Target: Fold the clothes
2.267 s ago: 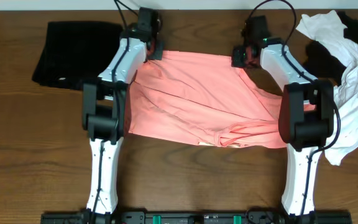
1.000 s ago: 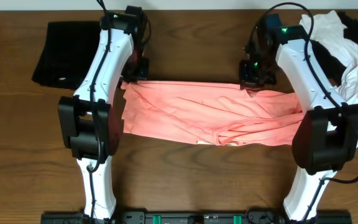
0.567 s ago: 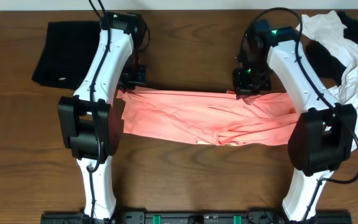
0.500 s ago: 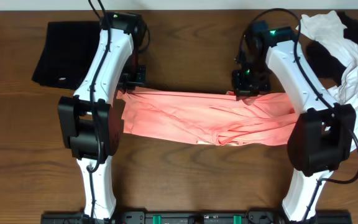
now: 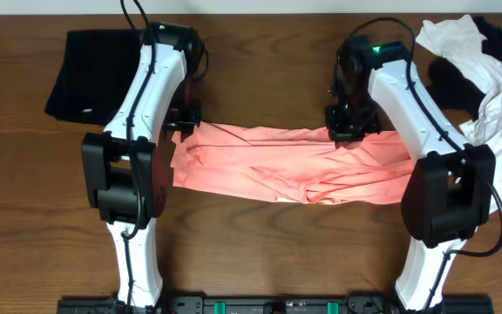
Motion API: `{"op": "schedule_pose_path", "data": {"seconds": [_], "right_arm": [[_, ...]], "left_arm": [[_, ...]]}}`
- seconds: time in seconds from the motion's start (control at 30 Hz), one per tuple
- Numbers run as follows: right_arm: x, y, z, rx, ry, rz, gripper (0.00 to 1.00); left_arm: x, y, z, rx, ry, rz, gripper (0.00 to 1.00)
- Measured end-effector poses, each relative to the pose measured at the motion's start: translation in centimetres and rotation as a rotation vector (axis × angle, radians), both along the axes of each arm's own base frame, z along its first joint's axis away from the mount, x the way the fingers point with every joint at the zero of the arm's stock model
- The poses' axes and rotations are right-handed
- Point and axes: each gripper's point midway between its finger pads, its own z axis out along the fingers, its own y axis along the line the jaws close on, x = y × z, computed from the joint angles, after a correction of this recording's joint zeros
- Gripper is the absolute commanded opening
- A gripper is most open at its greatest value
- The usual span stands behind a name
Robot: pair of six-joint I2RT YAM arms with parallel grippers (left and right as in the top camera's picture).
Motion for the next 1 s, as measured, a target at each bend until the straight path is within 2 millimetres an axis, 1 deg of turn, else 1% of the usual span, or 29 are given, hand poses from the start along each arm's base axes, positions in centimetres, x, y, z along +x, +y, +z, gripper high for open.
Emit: {"op": "schedule_pose_path", "data": {"seconds": [0.27, 0.3, 0.37, 0.4, 0.47, 0.5, 0.6, 0.77, 0.83, 0.9, 0.97, 1.0], "right_arm": [[-2.6, -0.8, -2.6, -0.030, 0.092, 0.002, 0.01], [-2.9, -0.8, -2.8, -0.032, 0.101, 0.002, 0.07], [-3.2, -0.9, -3.0, -0.035, 0.112, 0.001, 0.31], [-3.3, -1.0, -3.1, -0.039, 0.115, 0.005, 0.39], [-3.5, -1.2, -3.1, -0.048, 0.119, 0.007, 0.49], [-3.5, -1.3, -3.2, -0.053, 0.120, 0.008, 0.51], [-3.5, -1.5, -3.2, -0.065, 0.118, 0.012, 0.54], [-3.3, -1.7, -3.2, -0.071, 0.111, 0.003, 0.50], [-3.0, -1.8, -3.2, -0.069, 0.104, -0.007, 0.50], [-2.4, -2.0, -3.1, -0.057, 0.078, -0.025, 0.52], [-1.3, -2.4, -2.6, -0.035, 0.028, -0.051, 0.54], [-0.6, -2.7, -2.0, -0.020, -0.010, -0.069, 0.55]], "left_arm": [[0.0, 0.0, 0.0, 0.001, 0.001, 0.000, 0.35], [0.0, 0.0, 0.0, 0.001, 0.001, 0.000, 0.35], [0.0, 0.0, 0.0, 0.001, 0.001, 0.000, 0.35], [0.0, 0.0, 0.0, 0.001, 0.001, 0.000, 0.35], [0.0, 0.0, 0.0, 0.000, 0.000, 0.000, 0.35], [0.0, 0.0, 0.0, 0.000, 0.000, 0.000, 0.35], [0.0, 0.0, 0.0, 0.000, -0.002, 0.000, 0.35], [0.1, 0.0, 0.0, 0.000, -0.005, 0.000, 0.34], [0.3, -0.1, -0.1, -0.003, -0.015, 0.006, 0.22], [0.6, -0.4, -0.2, -0.019, -0.027, 0.012, 0.14], [0.9, -0.6, -0.4, -0.029, -0.040, 0.011, 0.14], [1.1, -0.6, -0.4, -0.033, -0.047, 0.009, 0.14]]}}
